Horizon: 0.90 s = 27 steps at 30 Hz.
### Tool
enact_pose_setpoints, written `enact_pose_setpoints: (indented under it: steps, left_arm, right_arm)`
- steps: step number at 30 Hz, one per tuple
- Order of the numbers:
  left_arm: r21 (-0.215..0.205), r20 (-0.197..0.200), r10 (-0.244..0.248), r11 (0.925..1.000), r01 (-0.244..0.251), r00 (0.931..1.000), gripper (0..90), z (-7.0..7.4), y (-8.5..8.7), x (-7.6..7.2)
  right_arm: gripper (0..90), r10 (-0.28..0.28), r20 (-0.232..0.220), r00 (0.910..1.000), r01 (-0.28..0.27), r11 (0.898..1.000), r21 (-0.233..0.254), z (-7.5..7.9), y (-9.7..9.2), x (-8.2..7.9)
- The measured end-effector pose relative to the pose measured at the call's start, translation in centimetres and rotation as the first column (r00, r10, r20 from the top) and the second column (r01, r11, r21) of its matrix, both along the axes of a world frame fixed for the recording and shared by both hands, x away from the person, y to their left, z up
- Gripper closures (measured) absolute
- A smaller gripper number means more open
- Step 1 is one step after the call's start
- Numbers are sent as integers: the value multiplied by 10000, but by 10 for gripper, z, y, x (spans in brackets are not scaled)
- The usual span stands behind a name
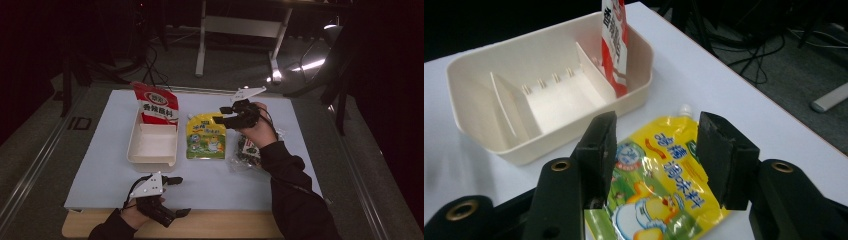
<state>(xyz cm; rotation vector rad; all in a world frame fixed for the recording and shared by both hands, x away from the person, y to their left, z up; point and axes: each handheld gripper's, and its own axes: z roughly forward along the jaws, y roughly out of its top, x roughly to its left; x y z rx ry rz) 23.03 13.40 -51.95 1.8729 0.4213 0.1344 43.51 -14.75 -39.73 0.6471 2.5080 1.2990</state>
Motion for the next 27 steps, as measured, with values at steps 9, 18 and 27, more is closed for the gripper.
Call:
enact_pose_setpoints:
  steps: [9, 18, 27]
  left_arm:
    - [-5, -7, -1, 10000, 1, 10000, 35, 0, -1, 0]
    - [-2, 19, 37, 10000, -37, 10000, 35, 0, -1, 0]
    - [22, -64, 15, 10000, -15, 10000, 35, -2, -3, 1]
  right_arm:
    - [498, -146, 134, 9998, 150, 9996, -235, 2, -27, -16]
    - [490, -562, 82, 9984, 565, 9973, -475, -2, -64, -29]
    - [490, -1156, 139, 9932, 1163, 9895, -863, -6, -103, -30]
